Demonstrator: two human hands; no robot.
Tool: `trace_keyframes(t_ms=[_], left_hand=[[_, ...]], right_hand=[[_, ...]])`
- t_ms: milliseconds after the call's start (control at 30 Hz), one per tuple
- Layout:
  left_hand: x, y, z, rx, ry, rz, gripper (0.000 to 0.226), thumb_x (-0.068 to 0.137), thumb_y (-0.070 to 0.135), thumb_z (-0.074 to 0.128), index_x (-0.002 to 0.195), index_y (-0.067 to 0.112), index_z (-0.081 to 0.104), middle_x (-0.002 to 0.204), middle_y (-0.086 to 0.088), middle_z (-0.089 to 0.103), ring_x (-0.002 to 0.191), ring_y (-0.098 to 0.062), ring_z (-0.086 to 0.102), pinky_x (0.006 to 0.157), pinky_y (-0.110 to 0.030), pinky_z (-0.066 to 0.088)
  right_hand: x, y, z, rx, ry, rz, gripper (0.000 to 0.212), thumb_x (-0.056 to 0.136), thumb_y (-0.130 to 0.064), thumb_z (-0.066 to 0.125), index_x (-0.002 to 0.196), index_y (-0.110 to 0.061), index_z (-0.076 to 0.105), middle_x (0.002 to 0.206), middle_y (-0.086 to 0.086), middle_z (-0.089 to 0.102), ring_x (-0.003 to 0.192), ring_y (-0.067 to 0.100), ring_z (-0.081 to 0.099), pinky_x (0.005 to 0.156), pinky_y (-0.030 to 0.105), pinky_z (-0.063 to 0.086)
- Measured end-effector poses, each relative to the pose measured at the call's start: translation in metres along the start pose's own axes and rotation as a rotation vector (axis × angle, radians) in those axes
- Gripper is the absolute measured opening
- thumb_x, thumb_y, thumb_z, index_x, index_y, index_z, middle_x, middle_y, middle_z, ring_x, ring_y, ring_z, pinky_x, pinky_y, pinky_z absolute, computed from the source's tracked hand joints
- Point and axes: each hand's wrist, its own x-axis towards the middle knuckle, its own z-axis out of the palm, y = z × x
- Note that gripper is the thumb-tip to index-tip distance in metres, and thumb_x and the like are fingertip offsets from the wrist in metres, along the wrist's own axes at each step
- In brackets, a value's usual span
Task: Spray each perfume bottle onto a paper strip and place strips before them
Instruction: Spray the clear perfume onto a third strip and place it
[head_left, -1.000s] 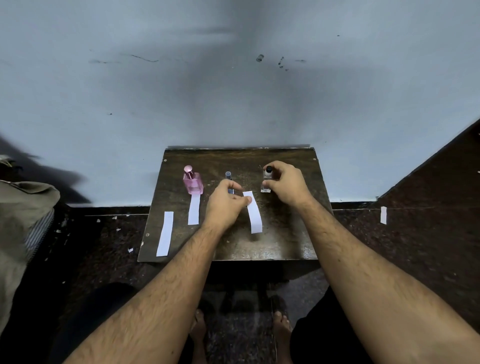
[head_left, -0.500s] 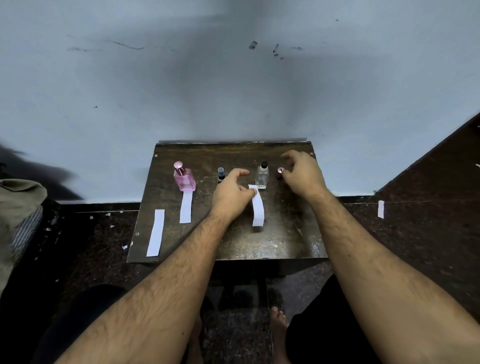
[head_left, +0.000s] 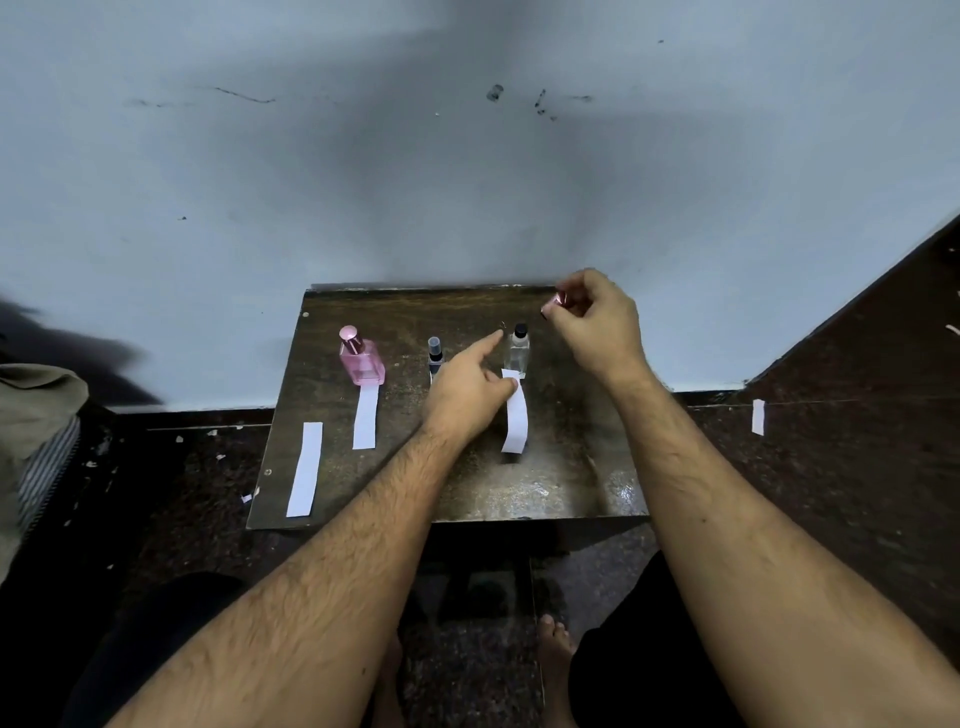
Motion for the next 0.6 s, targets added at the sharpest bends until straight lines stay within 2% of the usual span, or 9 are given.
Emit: trace_keyframes(t_ms=[100, 267, 467, 600], left_hand=[[-0.004, 0.005, 0.001, 0.024, -0.014, 0.010, 0.062, 0.086, 0.019, 0.067, 0.142, 0.037, 0.048, 0.067, 0.014, 0.059, 0.060, -0.001, 0.053, 0.062, -0.023, 0.039], [-0.008, 0.010, -0.001, 0.080, -0.005, 0.011, 0.061, 0.088, 0.021, 0.066, 0.143, 0.037, 0.046, 0.074, 0.015, 0.061, 0.070, -0.003, 0.056, 0.064, -0.023, 0.040], [-0.008, 0.010, -0.004, 0.112, -0.031, 0.014, 0.058, 0.089, 0.021, 0.064, 0.142, 0.038, 0.046, 0.077, 0.015, 0.061, 0.066, -0.001, 0.053, 0.056, -0.021, 0.037], [-0.008, 0.010, -0.004, 0.117, -0.030, 0.009, 0.058, 0.088, 0.021, 0.064, 0.141, 0.040, 0.048, 0.075, 0.016, 0.059, 0.067, -0.003, 0.053, 0.059, -0.024, 0.038]], right_hand=[[-0.002, -0.019, -0.006, 0.040, -0.070, -0.071, 0.015, 0.077, -0.025, 0.076, 0.089, -0.027, 0.068, 0.080, -0.013, 0.067, 0.077, 0.008, 0.064, 0.075, 0.025, 0.054], [-0.011, -0.028, -0.002, -0.119, -0.176, -0.121, 0.027, 0.081, -0.022, 0.076, 0.107, -0.023, 0.072, 0.098, -0.008, 0.070, 0.089, 0.006, 0.063, 0.084, 0.024, 0.053], [-0.017, -0.026, 0.002, -0.259, -0.220, -0.165, 0.028, 0.085, -0.022, 0.073, 0.112, -0.023, 0.070, 0.108, -0.006, 0.070, 0.097, 0.007, 0.062, 0.090, 0.029, 0.053], [-0.020, -0.023, 0.006, -0.281, -0.234, -0.183, 0.029, 0.086, -0.019, 0.072, 0.114, -0.021, 0.069, 0.111, -0.003, 0.070, 0.101, 0.008, 0.062, 0.093, 0.029, 0.053]])
